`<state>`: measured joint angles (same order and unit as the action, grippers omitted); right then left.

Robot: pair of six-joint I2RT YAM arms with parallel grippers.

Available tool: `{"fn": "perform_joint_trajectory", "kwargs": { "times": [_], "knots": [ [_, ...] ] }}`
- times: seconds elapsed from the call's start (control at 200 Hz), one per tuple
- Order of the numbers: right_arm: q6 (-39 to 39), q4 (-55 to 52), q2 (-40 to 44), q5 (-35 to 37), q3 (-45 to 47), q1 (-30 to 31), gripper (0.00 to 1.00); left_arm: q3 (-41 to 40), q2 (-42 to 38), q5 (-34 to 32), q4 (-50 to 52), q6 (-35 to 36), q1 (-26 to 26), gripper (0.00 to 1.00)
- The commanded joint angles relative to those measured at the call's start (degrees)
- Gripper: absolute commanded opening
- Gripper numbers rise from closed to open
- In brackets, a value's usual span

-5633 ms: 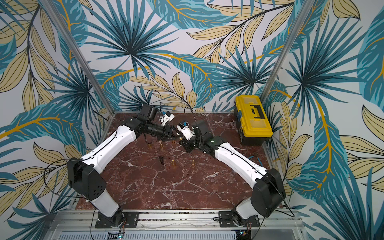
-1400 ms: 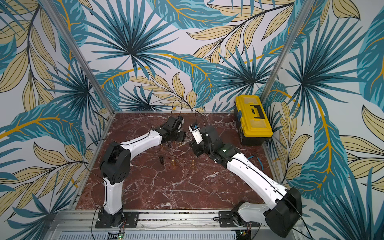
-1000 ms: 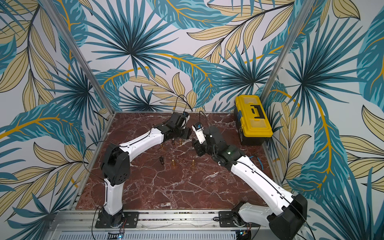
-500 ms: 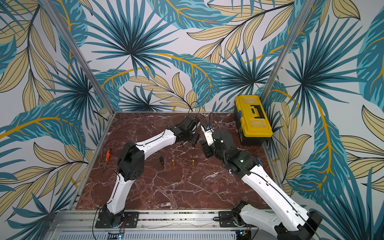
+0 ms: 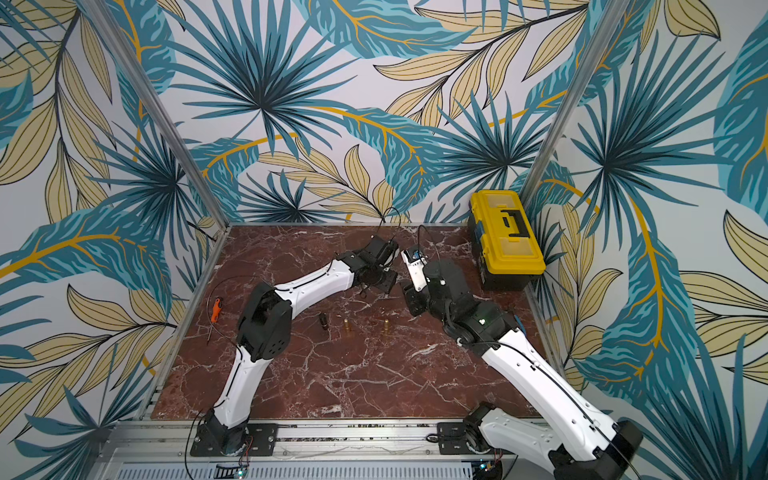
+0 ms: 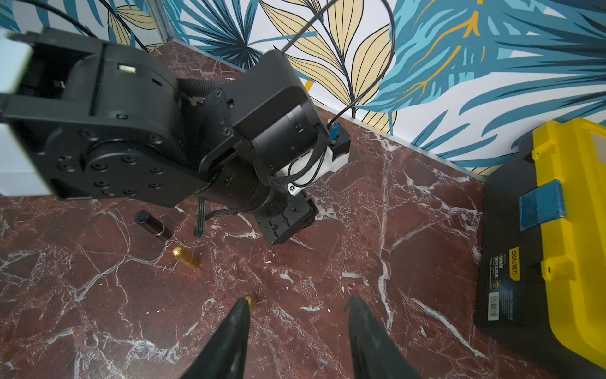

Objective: Open the lipstick cap
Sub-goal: Pick up the cover from the center of the board.

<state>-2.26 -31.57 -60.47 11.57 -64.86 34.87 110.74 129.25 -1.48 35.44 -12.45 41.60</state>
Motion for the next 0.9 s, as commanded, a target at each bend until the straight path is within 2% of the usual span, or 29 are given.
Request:
{"fn": "perform_joint_trajectory", "kwargs": {
  "times": [0.0, 0.891],
  "knots": [
    [-0.66, 1.11, -0.83, 0.08, 1.57, 0.1, 0.5, 1.14, -0.18, 0.16, 0.24, -0.4, 0.59, 0.52],
    [-0.47, 1.68, -0.59, -0.41, 1.86, 0.03, 0.5, 1.37, 1.34, -0.92, 1.03, -0.56, 0.75, 0.37]
  ]
}}
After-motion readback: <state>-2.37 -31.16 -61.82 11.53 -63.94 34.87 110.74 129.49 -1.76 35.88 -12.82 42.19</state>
